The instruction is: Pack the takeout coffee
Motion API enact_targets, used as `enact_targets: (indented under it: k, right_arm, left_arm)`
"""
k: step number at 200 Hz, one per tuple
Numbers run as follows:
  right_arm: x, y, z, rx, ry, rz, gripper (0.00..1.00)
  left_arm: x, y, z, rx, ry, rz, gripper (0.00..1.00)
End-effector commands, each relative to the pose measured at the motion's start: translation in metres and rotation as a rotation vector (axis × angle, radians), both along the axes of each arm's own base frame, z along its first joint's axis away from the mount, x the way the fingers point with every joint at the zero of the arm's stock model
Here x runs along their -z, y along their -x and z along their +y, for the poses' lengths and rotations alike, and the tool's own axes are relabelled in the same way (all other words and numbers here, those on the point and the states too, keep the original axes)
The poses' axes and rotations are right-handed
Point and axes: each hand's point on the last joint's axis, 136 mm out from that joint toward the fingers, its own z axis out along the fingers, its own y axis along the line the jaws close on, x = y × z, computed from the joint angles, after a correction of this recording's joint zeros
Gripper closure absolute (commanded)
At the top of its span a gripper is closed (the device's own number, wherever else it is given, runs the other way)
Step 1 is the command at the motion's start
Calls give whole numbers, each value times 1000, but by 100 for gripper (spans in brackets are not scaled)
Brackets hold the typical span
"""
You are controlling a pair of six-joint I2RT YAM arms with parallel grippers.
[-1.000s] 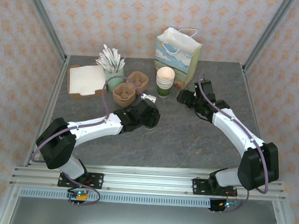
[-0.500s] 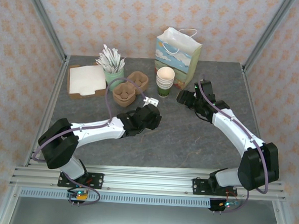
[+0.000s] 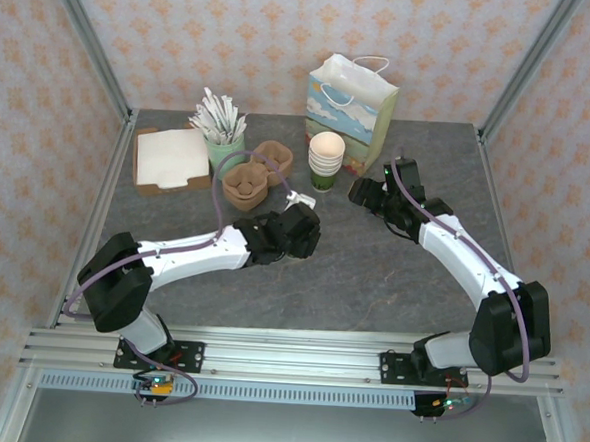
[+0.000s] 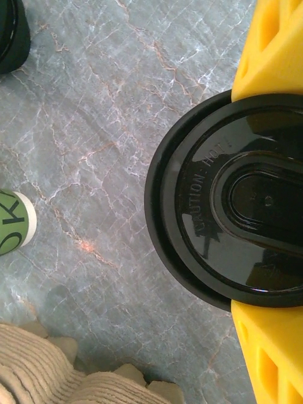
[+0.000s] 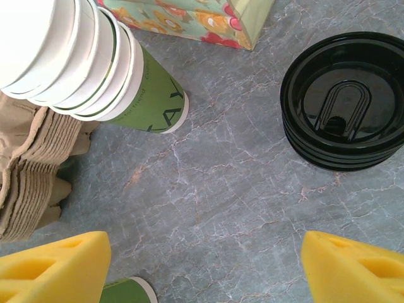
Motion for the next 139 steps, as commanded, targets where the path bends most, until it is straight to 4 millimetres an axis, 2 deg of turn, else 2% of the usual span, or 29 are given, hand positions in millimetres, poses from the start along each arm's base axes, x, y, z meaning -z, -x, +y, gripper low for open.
enact_targets:
  k: [1, 30, 39, 56, 107, 127, 139]
  right_arm:
    - [-16, -4, -1, 10, -17, -40, 20]
    - [-17, -4, 1, 7, -20, -41, 20]
    - [-19, -5, 1, 6, -20, -44, 20]
    - [-21, -5, 1, 4, -19, -46, 20]
    - [-25, -4, 1, -6, -1, -55, 20]
    - [-28, 1, 5, -49, 33, -74, 20]
    - [-32, 8, 14, -115, 66, -102, 20]
  left_arm:
    - [20, 18, 12, 24, -102, 114, 21]
    - [9, 13, 8, 29, -93, 98, 18]
    - [5, 12, 7, 28, -86, 91, 13]
    - [-5, 9, 4, 32, -66, 78, 10]
    - [-23, 3, 1, 41, -32, 61, 7]
    - [-39, 3, 2, 43, 28, 54, 7]
    - [-50, 3, 7, 36, 70, 47, 7]
